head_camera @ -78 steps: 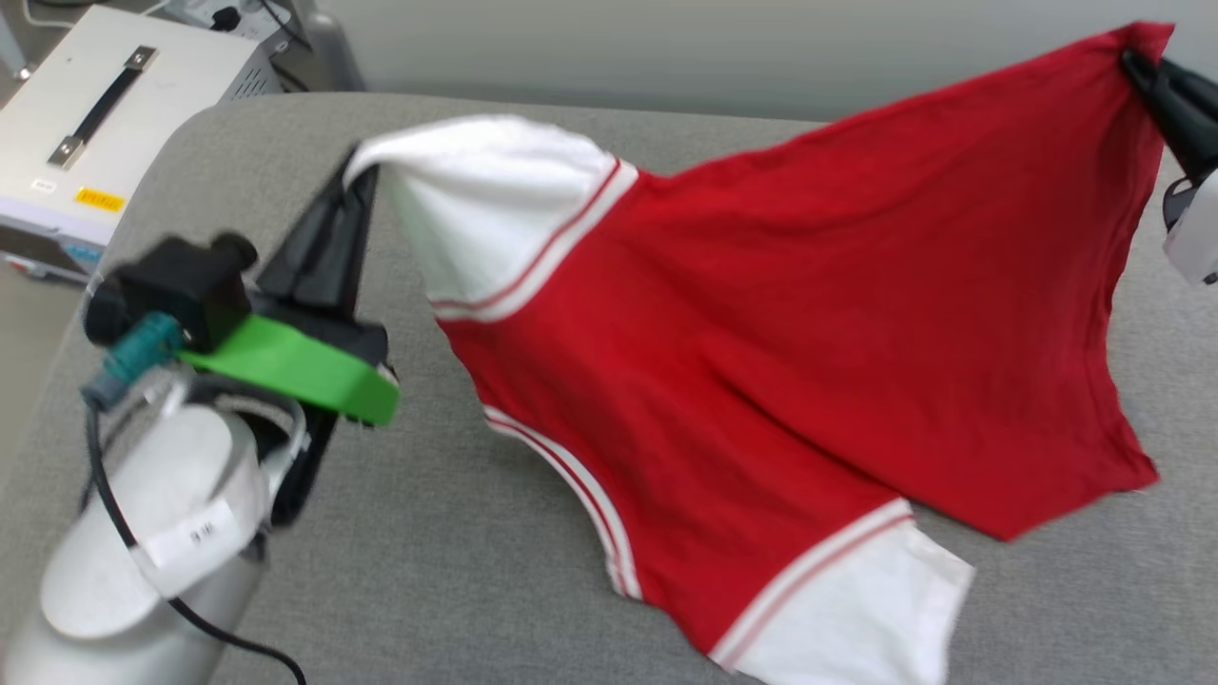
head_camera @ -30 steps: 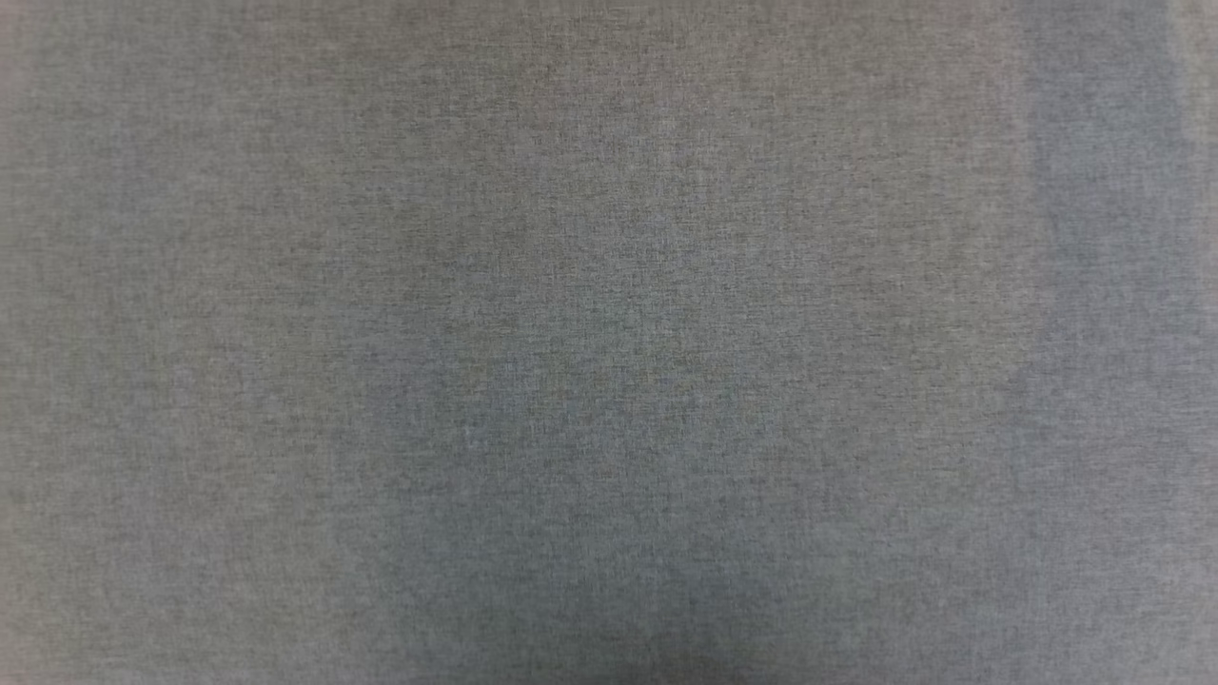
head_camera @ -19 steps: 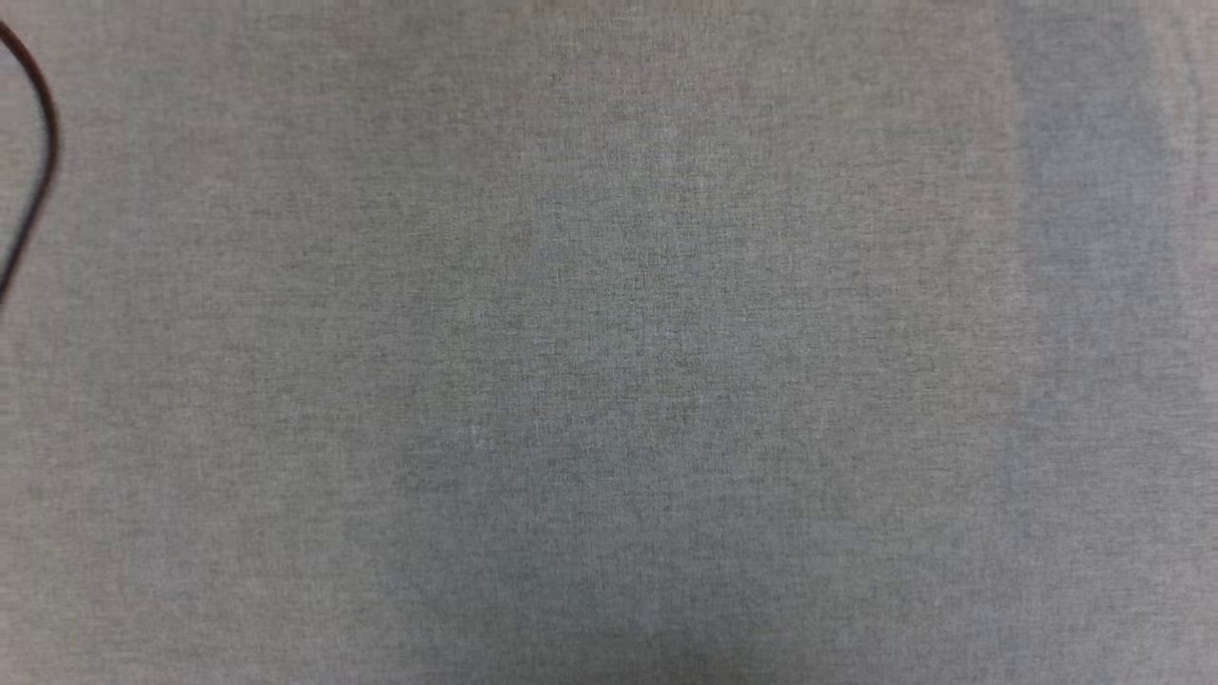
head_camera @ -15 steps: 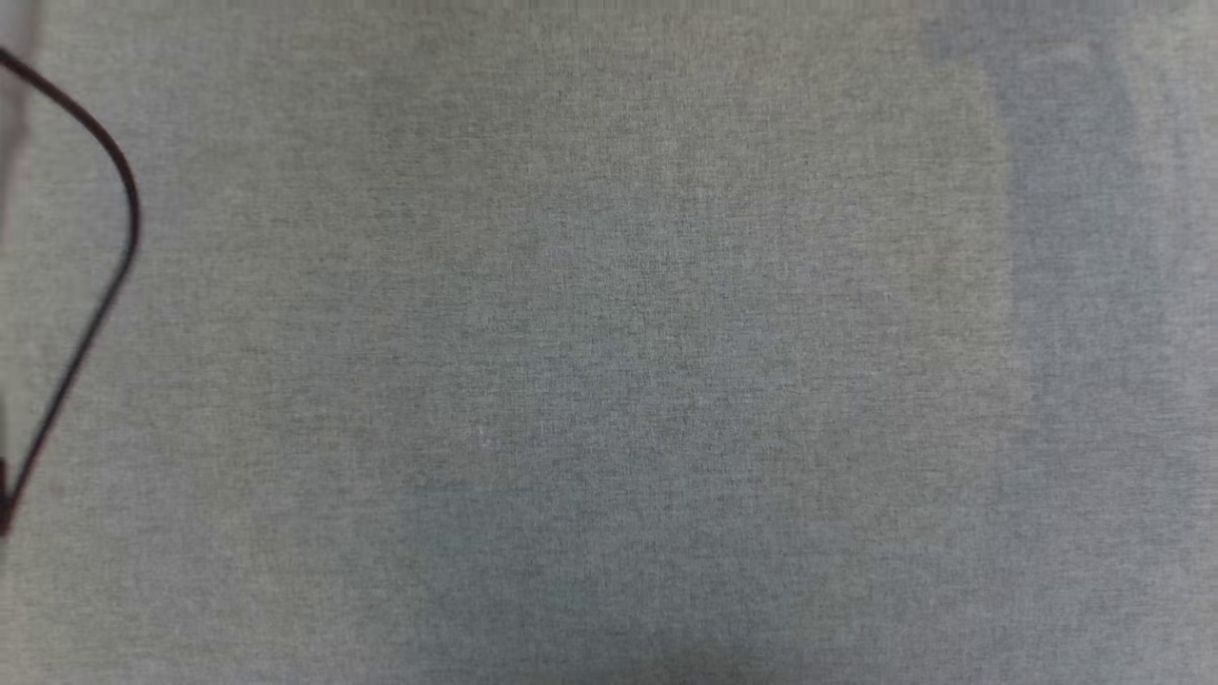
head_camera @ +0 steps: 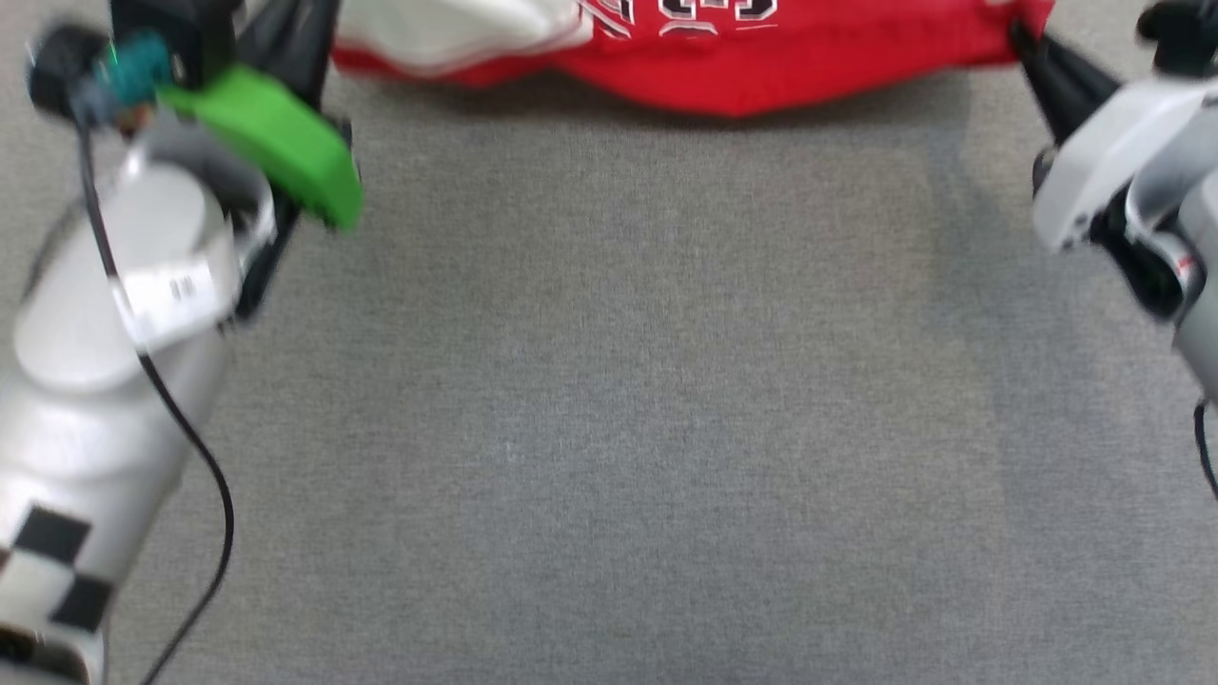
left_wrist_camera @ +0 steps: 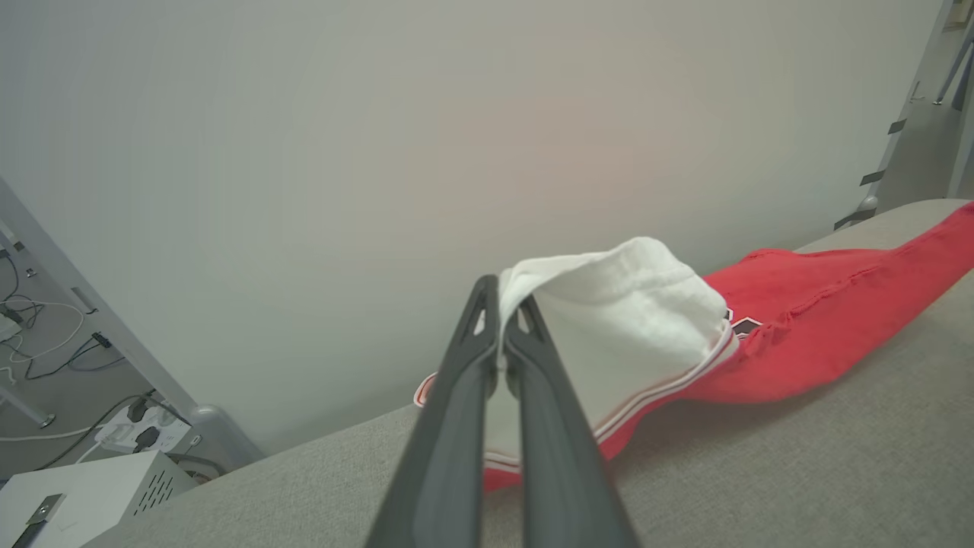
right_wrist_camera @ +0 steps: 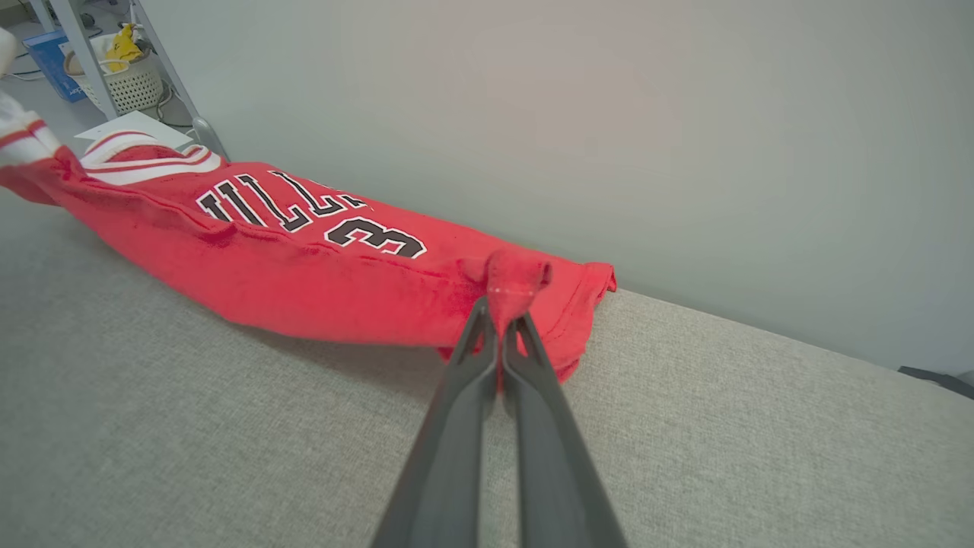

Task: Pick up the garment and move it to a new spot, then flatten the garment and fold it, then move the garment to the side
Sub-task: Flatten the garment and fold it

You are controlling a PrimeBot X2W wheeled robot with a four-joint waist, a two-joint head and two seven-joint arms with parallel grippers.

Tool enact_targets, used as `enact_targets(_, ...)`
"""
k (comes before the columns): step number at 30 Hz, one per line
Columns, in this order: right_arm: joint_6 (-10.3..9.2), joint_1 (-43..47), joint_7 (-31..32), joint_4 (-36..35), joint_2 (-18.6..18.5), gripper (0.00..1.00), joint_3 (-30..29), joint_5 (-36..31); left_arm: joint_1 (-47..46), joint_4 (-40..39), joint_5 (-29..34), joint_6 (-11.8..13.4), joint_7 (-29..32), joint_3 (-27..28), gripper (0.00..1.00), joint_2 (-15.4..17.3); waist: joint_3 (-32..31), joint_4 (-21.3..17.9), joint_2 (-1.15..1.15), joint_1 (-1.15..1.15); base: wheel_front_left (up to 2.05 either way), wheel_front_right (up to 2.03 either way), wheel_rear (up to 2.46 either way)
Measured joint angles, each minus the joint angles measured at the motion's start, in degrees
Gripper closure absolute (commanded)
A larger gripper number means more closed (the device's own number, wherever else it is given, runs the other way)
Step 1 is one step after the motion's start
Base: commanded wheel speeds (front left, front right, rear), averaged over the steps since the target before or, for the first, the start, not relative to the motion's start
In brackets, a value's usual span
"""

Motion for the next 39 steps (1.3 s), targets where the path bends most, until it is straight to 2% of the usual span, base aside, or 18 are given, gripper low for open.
enact_targets(5, 0.0, 7.26, -0.24, -2.37, -2.25, 1.0, 2.78, 2.57, 13.16, -5.6, -2.37, 2.87, -0.48, 0.16, 1.0, 1.58, -4.21, 0.25, 0.0, 0.0, 0.0, 0.0, 0.0)
enact_targets(13, 0.0, 17.59, -0.41, -6.67, -6.89, 1.0, 4.94, 5.87, 32.36, -16.42, -5.72, 8.67, -0.56, 0.09, 1.0, 4.78, -10.95, 0.85, 0.0, 0.0, 0.0, 0.0, 0.0)
enact_targets(14, 0.0, 20.52, -0.44, -7.98, -8.08, 1.0, 5.32, 6.61, 36.67, -19.15, -6.17, 10.04, -0.44, -0.41, 1.0, 5.77, -12.57, 1.04, 0.0, 0.0, 0.0, 0.0, 0.0)
enact_targets(23, 0.0, 32.05, -1.13, -11.45, -9.98, 1.0, 4.76, 8.7, 52.25, -29.06, -10.0, 16.23, 1.04, -1.37, 1.0, 8.71, -18.17, 1.92, 0.0, 0.0, 0.0, 0.0, 0.0)
enact_targets(31, 0.0, 42.32, -1.53, -13.73, -11.73, 1.0, 1.41, 10.25, 61.05, -32.98, -13.43, 17.83, 2.49, -3.38, 1.0, 9.18, -21.6, 2.51, 0.0, 0.0, 0.0, 0.0, 0.0)
enact_targets(39, 0.0, 51.66, -1.35, -16.84, -13.49, 1.0, -3.32, 11.43, 65.85, -34.77, -16.66, 17.69, 5.86, -5.43, 1.0, 10.12, -23.06, 2.86, 0.0, 0.0, 0.0, 0.0, 0.0)
